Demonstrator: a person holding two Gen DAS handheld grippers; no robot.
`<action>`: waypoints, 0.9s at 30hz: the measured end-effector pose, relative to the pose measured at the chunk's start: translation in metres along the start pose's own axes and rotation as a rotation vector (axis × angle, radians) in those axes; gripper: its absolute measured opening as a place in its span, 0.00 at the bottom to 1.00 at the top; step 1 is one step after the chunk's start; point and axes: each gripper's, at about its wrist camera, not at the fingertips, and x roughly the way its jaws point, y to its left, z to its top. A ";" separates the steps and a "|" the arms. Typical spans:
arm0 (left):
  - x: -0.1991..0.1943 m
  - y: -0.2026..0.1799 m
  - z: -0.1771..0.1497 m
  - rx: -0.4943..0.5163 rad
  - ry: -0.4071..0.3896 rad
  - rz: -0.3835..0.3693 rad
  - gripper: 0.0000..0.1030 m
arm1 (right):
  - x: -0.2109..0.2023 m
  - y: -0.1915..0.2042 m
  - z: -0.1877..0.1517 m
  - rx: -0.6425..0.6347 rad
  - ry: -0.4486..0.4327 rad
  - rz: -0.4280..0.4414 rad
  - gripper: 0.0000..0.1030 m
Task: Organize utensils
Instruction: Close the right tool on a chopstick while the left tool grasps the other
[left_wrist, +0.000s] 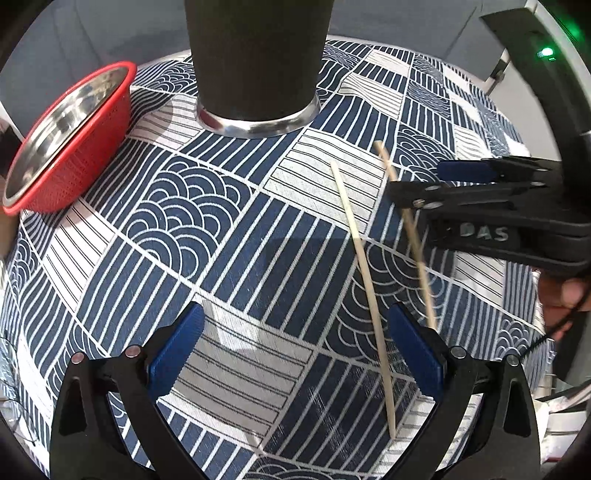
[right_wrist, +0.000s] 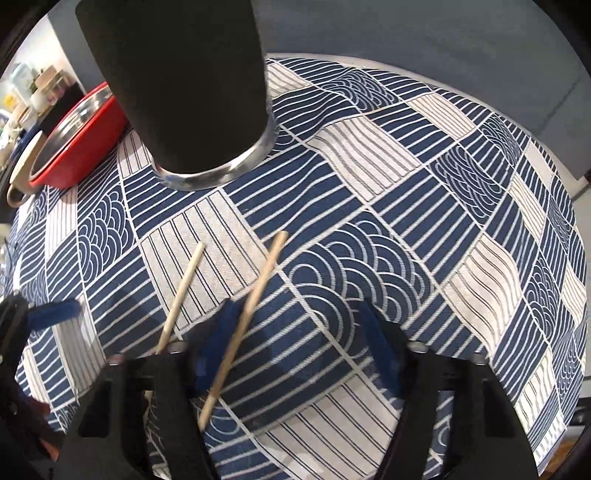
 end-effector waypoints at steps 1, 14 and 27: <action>0.001 -0.001 0.001 -0.002 -0.001 0.012 0.94 | -0.003 -0.003 -0.001 0.004 0.001 0.000 0.41; 0.010 0.000 0.022 -0.011 0.068 0.092 0.79 | -0.007 -0.018 -0.010 0.030 0.038 -0.018 0.05; -0.006 0.039 0.017 -0.151 0.135 0.021 0.04 | -0.009 -0.048 -0.012 0.095 0.078 0.019 0.04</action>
